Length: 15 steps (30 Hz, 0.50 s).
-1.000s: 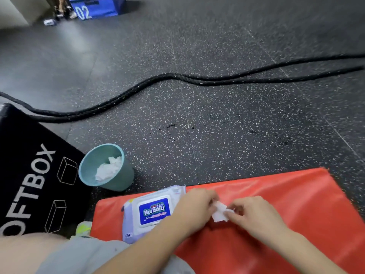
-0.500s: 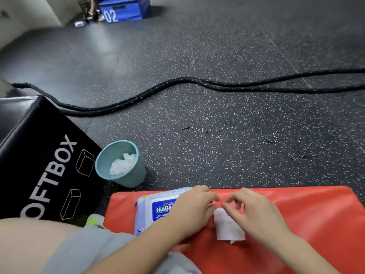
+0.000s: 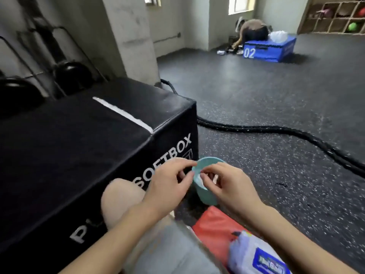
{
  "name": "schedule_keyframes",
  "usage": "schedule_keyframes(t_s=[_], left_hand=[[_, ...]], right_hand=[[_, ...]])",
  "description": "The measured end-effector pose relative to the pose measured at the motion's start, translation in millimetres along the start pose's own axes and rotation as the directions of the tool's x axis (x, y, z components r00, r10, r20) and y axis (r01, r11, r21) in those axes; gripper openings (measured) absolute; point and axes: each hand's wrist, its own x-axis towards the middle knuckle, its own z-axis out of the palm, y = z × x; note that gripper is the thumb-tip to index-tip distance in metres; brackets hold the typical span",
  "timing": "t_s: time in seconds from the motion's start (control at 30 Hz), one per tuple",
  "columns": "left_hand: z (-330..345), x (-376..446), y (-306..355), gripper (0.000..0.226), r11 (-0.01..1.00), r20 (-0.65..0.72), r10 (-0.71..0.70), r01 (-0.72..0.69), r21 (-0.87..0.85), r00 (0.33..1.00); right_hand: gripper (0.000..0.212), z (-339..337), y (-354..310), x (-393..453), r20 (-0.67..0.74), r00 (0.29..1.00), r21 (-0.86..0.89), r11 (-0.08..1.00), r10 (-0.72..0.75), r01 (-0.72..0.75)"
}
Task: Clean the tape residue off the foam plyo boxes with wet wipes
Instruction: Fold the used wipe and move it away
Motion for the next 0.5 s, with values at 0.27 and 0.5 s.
schedule_keyframes(t_s=[0.27,0.5], left_hand=[[-137,-39,-104,0.028,0.923,-0.344,-0.346,0.383,0.043,0.873],[-195,-89,-169,0.029,0.798,-0.462,-0.513,0.601,0.055,0.724]], right_hand=[[0.031,115,-126,93,0.311,0.856,0.001,0.901,-0.412,0.433],[0.027,217,-199,124,0.438,0.685,0.095,0.787,-0.583,0.609]])
